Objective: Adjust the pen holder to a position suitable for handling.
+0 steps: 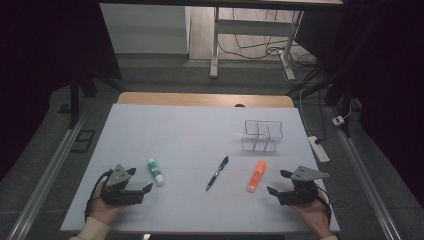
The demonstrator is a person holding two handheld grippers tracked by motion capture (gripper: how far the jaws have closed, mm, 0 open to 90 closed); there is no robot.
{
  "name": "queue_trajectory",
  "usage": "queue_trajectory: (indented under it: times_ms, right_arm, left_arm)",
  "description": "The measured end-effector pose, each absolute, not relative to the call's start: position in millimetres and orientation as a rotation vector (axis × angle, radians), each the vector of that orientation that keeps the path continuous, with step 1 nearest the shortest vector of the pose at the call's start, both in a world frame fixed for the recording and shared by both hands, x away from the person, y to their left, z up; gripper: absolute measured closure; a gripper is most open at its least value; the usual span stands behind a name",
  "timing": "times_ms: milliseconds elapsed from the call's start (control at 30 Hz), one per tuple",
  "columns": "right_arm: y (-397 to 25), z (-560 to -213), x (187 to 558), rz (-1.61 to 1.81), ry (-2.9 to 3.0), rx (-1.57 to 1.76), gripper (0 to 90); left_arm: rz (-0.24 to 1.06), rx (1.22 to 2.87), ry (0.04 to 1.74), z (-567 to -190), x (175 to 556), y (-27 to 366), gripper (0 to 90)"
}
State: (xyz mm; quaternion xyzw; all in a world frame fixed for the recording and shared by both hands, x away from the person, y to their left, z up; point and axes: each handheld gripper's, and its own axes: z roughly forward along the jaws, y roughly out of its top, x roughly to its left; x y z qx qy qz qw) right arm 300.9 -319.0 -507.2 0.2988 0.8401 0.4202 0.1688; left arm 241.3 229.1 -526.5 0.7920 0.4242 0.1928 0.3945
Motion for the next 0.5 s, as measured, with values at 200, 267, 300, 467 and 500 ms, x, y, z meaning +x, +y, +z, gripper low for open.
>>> queue_trajectory:
  times_ms: [200, 267, 300, 467, 500]
  right_arm:
    - [-317.1, -507.0, 302.1, 1.179, 2.392, 0.848, 18.5]
    - [-316.7, -507.3, 302.4, 1.182, 2.392, 0.851, 18.6]
    - [-316.8, -507.0, 302.5, 1.18, 2.392, 0.857, 18.7]
    - [-316.9, -504.4, 303.4, 1.201, 2.385, 0.881, 18.9]
    - [-317.0, -504.0, 304.0, 1.199, 2.384, 0.883, 19.0]
  left_arm:
    - [0.479, 2.015, 1.076, -527.6, 241.1, 229.6, 17.0]
    - [0.477, 2.015, 1.077, -527.6, 241.4, 229.5, 17.0]
    - [0.479, 2.014, 1.077, -527.7, 241.6, 229.3, 17.1]
    - [0.479, 2.014, 1.08, -527.8, 242.0, 229.5, 17.3]
    - [0.479, 2.014, 1.08, -527.8, 242.0, 229.4, 17.3]
